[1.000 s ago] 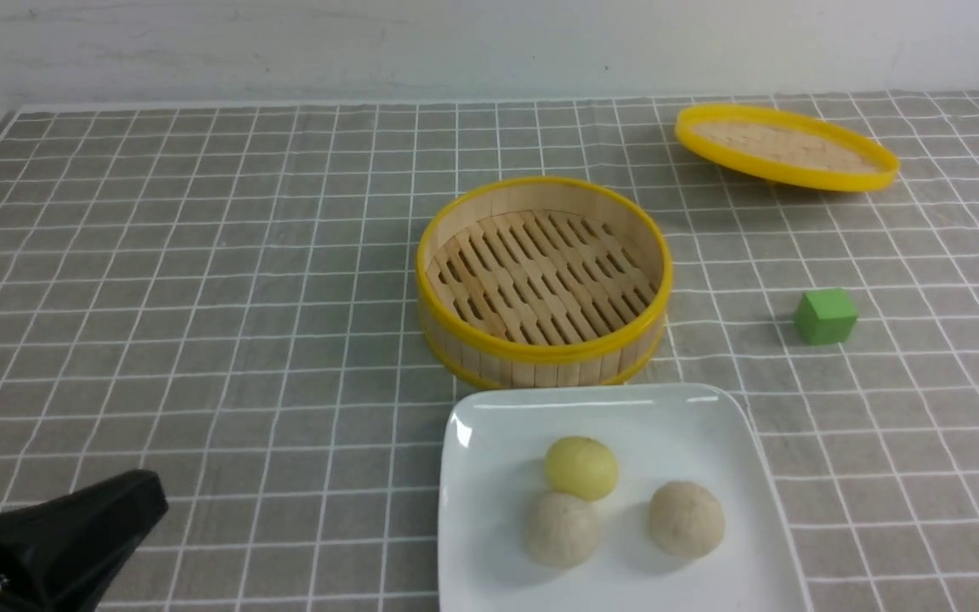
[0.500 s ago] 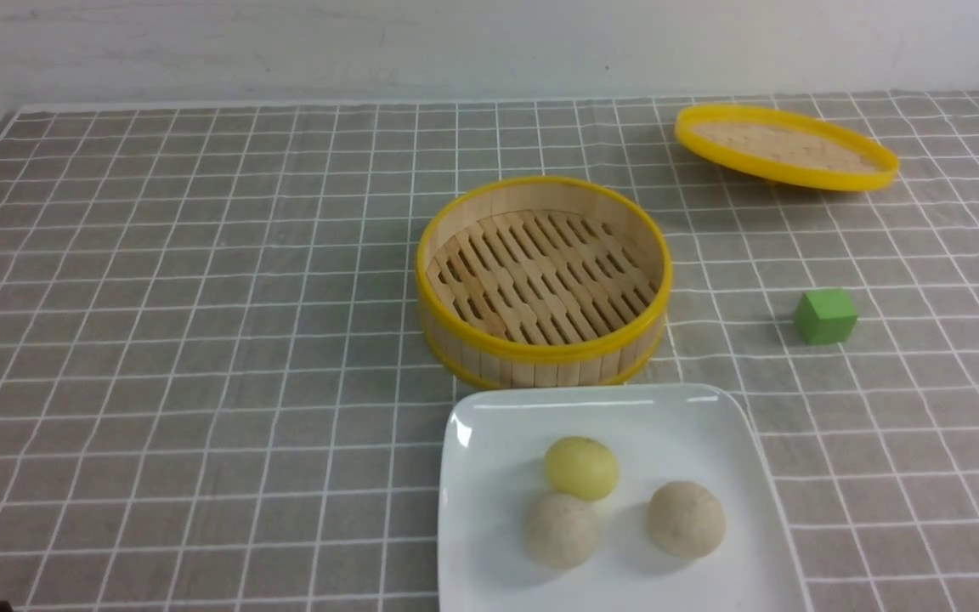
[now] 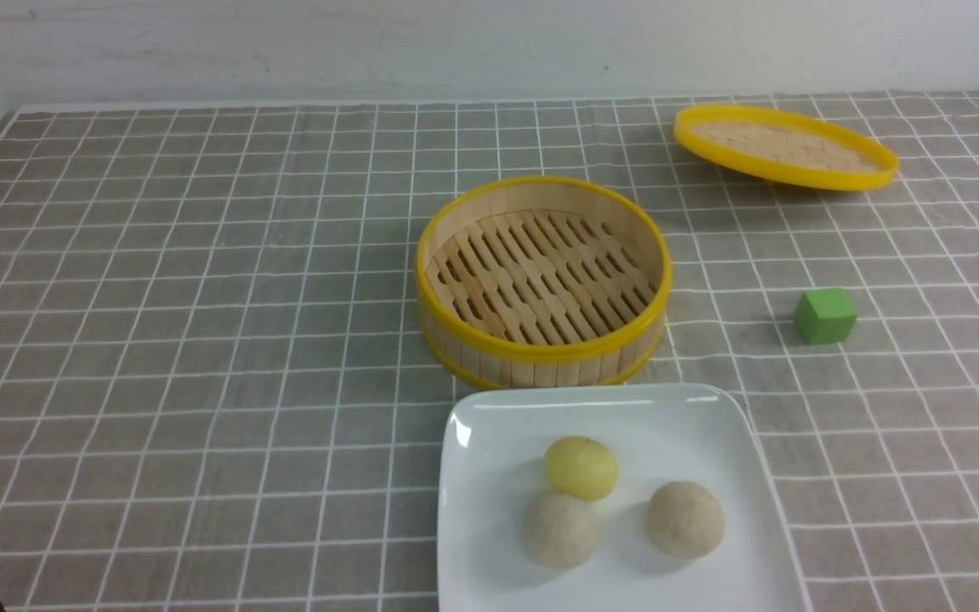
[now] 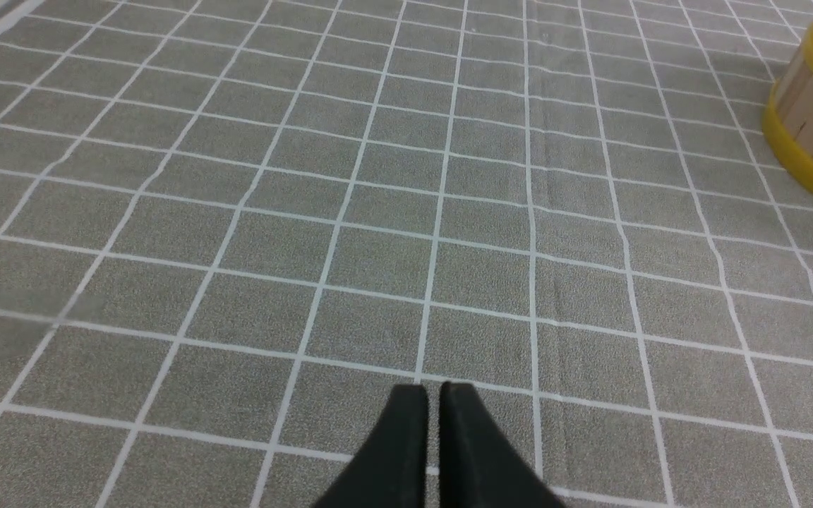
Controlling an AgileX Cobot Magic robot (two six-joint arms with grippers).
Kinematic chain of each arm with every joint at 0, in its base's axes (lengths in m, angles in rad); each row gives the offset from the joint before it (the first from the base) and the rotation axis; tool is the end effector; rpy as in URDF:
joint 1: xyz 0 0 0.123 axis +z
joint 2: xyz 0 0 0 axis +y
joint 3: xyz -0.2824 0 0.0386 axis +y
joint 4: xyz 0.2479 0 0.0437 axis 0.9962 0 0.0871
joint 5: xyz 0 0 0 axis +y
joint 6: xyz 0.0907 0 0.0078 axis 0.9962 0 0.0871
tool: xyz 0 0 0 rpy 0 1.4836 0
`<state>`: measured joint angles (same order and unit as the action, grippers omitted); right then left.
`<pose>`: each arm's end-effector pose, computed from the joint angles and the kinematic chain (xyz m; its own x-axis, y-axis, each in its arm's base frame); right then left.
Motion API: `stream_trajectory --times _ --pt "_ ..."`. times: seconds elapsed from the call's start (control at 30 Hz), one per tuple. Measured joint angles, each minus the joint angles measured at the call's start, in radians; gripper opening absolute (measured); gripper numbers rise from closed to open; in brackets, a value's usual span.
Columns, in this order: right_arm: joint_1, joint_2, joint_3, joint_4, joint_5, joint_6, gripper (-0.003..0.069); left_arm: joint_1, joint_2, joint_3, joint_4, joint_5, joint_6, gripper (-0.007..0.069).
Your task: Put the steamed buns into the plate on the grey tablecloth.
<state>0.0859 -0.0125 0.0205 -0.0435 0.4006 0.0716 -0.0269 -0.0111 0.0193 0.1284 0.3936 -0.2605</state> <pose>0.0517 0.0029 0.1709 -0.3165 0.0044 -0.9486 -0.0598 0.9979 0.0246 0.0520 0.0031 0.1721 -0.3007 -0.1331 -0.9444 -0.0630 0.9908 -0.1196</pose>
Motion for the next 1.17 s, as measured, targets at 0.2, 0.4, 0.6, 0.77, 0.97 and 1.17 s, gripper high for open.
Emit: stream_trajectory --times 0.2,0.4,0.6,0.77,0.97,1.17 --pt "0.000 0.000 0.000 0.001 0.000 0.000 0.0237 0.000 0.000 0.000 0.001 0.000 0.000 0.0060" --pt "0.000 0.000 0.000 0.001 0.000 -0.001 0.0239 0.001 0.000 0.000 0.002 0.000 0.000 0.0071" --pt "0.000 0.000 0.000 0.001 0.000 -0.001 0.0239 0.001 0.000 0.000 0.002 0.000 0.000 0.0074" --pt "0.000 0.000 0.000 0.001 0.000 -0.001 0.0239 0.001 0.000 0.000 0.002 0.000 0.000 0.0081" --pt "0.000 0.000 0.000 0.001 0.000 -0.001 0.0239 0.001 0.000 0.000 0.002 0.000 0.000 0.0087" --pt "0.000 0.000 0.000 0.001 0.000 -0.001 0.0239 0.001 0.000 0.000 0.003 0.000 0.000 0.0090"
